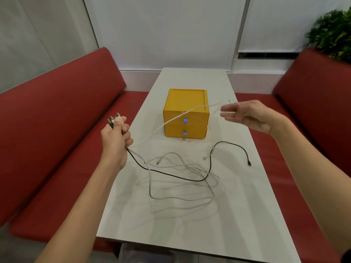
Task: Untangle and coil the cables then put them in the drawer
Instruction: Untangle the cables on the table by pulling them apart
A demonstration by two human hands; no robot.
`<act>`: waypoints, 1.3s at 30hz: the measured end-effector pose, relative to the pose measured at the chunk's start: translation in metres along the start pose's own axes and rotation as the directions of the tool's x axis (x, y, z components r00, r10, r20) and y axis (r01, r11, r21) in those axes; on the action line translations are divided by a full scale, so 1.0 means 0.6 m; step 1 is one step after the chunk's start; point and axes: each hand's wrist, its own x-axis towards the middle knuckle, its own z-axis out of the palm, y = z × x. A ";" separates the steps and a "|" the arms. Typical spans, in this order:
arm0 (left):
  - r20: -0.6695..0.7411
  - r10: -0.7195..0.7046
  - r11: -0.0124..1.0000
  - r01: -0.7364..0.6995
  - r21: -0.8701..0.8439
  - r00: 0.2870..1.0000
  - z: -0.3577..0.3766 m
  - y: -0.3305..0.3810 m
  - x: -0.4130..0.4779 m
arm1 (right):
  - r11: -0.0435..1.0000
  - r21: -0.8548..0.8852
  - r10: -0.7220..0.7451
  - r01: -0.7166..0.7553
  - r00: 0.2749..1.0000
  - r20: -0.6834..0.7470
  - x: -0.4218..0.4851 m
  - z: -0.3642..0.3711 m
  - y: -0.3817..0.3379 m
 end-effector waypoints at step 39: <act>0.450 -0.041 0.999 0.030 0.032 0.892 0.158 0.003 -0.070 | 0.913 -0.321 -0.076 0.251 0.879 0.471 -0.083 0.229 0.079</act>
